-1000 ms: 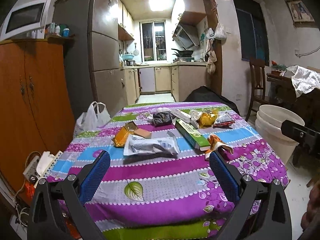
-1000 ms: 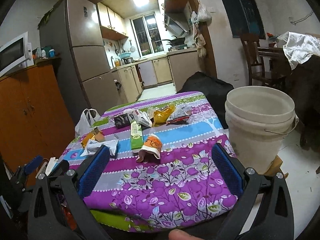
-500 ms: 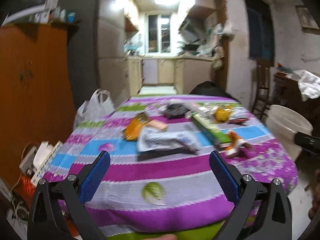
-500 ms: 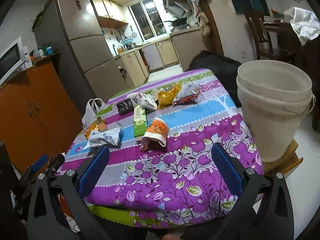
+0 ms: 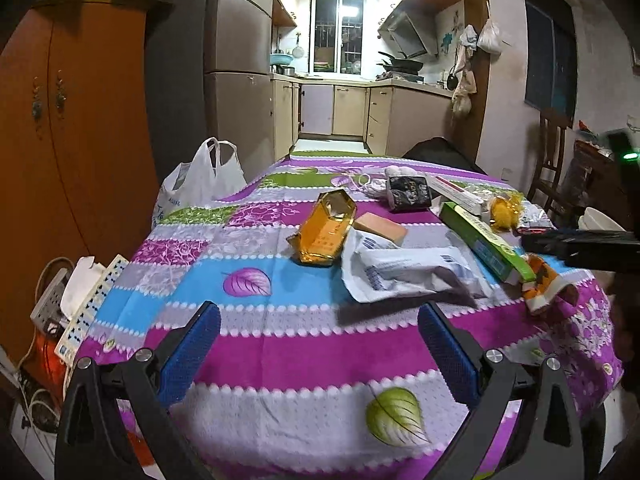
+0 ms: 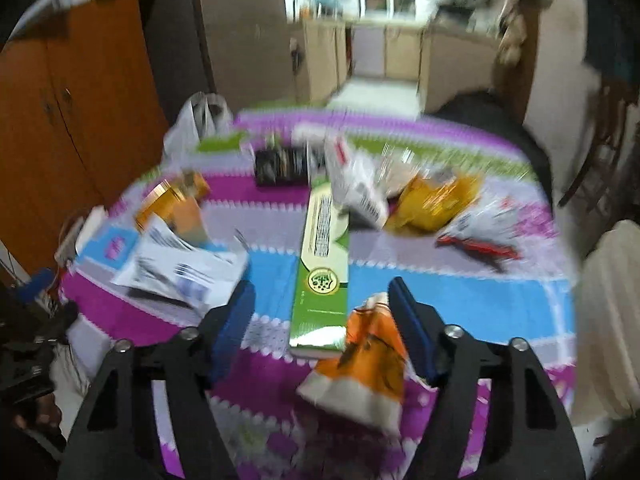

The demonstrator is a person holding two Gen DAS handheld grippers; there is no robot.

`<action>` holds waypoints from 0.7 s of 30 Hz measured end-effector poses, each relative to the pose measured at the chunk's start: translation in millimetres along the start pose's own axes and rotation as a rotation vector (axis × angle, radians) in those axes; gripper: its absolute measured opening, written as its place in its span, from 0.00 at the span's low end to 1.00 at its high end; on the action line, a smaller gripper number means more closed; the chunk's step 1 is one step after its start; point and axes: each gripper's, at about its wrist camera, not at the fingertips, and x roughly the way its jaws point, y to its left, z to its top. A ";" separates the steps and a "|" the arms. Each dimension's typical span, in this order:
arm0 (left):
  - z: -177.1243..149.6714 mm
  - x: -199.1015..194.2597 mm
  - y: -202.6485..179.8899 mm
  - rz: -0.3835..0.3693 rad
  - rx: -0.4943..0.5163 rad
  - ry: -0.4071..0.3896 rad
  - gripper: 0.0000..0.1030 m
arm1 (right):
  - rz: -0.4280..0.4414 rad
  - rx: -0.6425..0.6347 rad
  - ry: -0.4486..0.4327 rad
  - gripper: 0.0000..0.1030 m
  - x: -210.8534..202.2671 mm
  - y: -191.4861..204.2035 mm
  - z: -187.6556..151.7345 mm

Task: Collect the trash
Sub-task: 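Grasp the green toothpaste box with the right tool while the left tool grasps the white packet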

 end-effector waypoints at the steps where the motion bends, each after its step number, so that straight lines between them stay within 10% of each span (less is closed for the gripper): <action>1: 1.2 3.3 1.8 -0.007 0.003 0.004 0.95 | 0.005 0.001 0.035 0.61 12.3 -0.7 3.3; 13: 20.0 42.9 17.4 -0.170 0.100 0.044 0.90 | -0.014 -0.056 0.177 0.42 67.7 7.6 21.6; 21: 28.6 47.4 -24.8 -0.325 0.476 -0.026 0.90 | 0.043 -0.011 0.106 0.32 39.7 0.1 19.6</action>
